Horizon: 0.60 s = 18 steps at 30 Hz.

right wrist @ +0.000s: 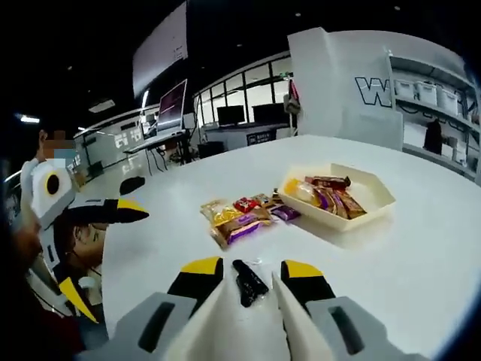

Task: Place the target food into the container with the food tongs after gripping and lifting it, then release it inside without dropping or visibly crushing the food.

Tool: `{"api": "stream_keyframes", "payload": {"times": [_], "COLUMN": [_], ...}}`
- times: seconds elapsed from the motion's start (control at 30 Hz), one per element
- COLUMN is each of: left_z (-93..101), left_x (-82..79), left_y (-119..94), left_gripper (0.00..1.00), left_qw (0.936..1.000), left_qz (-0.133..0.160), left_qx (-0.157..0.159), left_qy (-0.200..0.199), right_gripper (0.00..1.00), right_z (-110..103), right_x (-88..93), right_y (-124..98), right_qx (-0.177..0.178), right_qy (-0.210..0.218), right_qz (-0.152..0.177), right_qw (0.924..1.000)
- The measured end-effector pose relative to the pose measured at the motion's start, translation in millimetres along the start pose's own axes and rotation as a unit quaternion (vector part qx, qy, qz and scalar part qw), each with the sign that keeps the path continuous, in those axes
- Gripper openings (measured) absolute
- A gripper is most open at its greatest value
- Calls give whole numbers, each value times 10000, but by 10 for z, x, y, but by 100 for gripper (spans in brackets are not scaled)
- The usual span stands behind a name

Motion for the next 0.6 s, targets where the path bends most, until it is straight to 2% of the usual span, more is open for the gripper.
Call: {"api": "stream_keyframes", "payload": {"times": [0.27, 0.33, 0.6], "left_z": [-23, -24, -6], "left_x": [-1, 2, 10], "left_y": [1, 7, 37], "left_gripper": [95, 95, 94], "left_qw": [10000, 10000, 10000], "left_qz": [-10, -24, -61], "left_qx": [-20, -25, 0], "left_qy": [-8, -9, 13], "right_gripper": [25, 25, 23], "right_z": [20, -1, 0], "right_x": [51, 46, 57], "right_y": [83, 81, 92], "right_qx": [174, 146, 79], "right_qy": [-338, -418, -289], "right_qz": [-153, -74, -72], "right_qw": [9992, 9990, 9995]}}
Point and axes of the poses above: the point that each gripper's makers call its tool centre point, and the gripper's own axes: y roughly forward along the fingers, z roughly to its right, x roughly out of its underside, the point moved 2 cm from there along -y, roughly backward along the fingers, and after that the axes turned 15 degrees about -z, right-handed, at the moved point
